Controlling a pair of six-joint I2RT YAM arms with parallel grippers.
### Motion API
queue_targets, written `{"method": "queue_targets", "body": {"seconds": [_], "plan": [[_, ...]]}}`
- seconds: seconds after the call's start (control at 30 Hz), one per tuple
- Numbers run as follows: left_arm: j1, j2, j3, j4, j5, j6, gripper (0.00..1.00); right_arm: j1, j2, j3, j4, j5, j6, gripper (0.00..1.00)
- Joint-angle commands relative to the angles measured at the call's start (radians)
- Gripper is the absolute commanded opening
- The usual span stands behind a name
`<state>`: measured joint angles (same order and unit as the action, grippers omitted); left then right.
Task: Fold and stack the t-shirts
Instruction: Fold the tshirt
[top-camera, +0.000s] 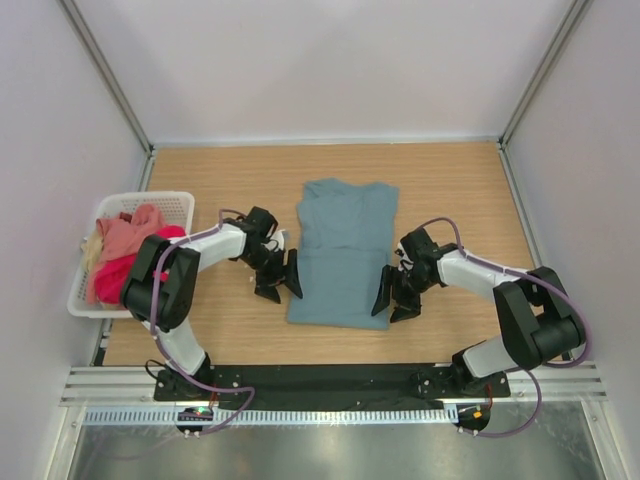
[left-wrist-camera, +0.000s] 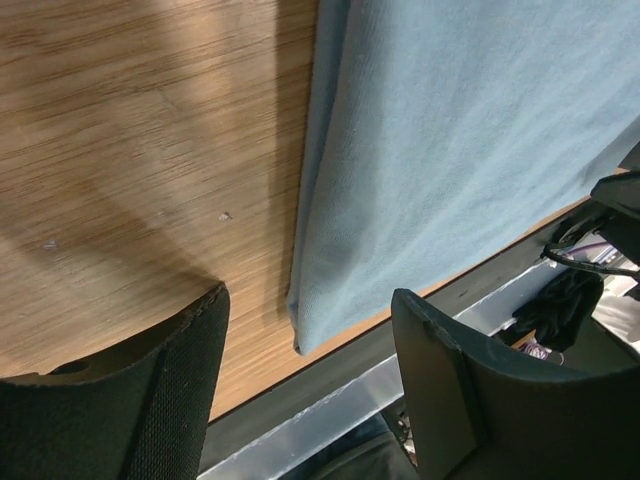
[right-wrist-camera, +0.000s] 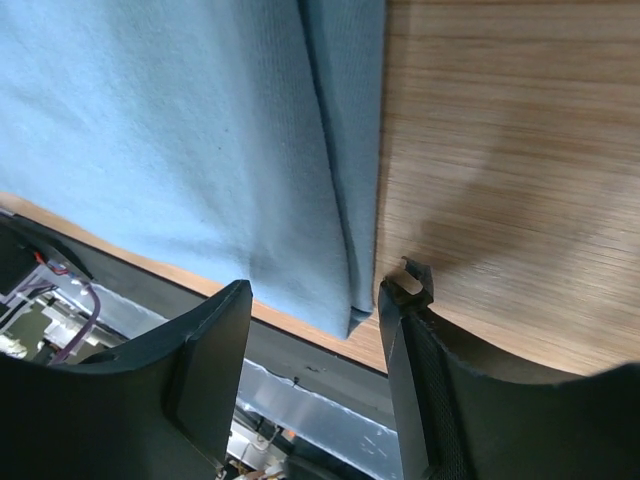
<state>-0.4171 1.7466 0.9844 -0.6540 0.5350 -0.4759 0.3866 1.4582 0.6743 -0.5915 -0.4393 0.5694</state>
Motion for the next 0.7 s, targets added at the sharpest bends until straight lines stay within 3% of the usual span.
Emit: {"method": "queue_targets", "body": {"seconds": [0.0,0.67], "plan": [[-0.002,0.007,-0.027,0.045,-0.027,-0.003,0.67,0.014,-0.002,-0.047,0.085,0.042,0.032,0.61],[-0.04,-0.082,-0.179,0.07,-0.05,-0.13,0.65,0.063,-0.099,-0.094,-0.01,0.122,0.061,0.62]]}}
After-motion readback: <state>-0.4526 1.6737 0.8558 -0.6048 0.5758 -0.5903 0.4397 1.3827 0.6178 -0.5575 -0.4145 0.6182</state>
